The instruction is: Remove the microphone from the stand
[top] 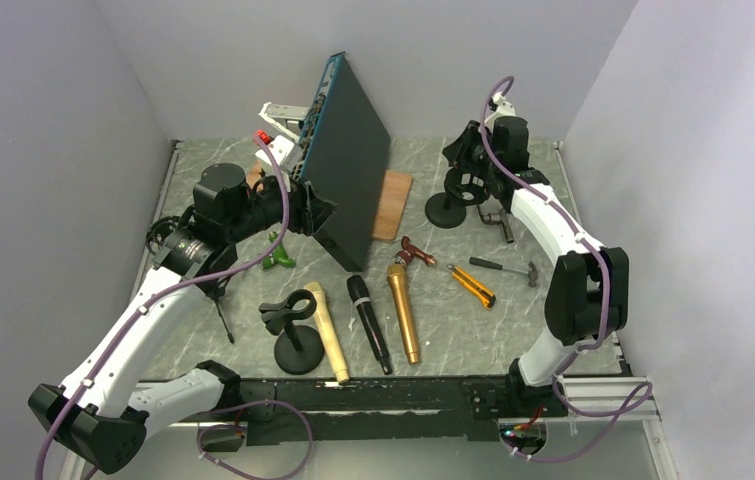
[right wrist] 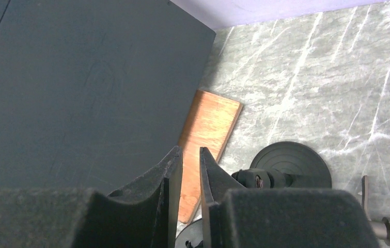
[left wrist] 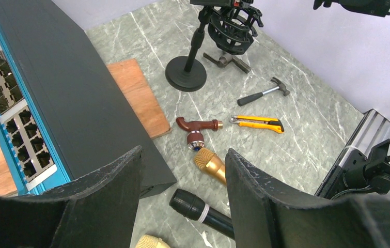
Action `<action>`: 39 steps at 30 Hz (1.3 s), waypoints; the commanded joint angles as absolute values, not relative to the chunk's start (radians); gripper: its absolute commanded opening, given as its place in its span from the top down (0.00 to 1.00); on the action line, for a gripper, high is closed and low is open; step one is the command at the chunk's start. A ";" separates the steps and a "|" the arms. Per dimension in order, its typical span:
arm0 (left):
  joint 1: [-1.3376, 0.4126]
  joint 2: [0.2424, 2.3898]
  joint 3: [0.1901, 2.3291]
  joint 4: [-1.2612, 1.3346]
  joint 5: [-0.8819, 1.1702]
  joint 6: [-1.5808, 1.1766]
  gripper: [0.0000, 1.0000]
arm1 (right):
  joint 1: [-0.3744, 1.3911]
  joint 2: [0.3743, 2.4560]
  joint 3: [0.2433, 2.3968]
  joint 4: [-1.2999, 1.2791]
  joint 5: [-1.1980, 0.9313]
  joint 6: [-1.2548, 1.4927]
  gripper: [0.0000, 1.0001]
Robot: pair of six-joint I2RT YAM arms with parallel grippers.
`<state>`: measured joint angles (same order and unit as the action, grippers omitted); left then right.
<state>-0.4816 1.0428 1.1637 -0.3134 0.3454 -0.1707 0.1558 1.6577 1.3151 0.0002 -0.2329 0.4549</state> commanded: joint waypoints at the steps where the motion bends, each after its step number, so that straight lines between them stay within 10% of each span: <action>1: -0.485 1.036 1.206 -0.290 0.373 -0.176 0.38 | 0.152 1.726 1.383 -0.225 -0.198 0.382 0.76; 16: -0.485 1.040 1.202 -0.277 0.404 -0.196 0.38 | 0.174 1.905 2.034 -0.821 -0.019 0.140 0.38; 39: -0.486 1.046 1.201 -0.281 0.399 -0.195 0.38 | 0.276 2.072 2.279 -1.089 0.160 0.033 0.38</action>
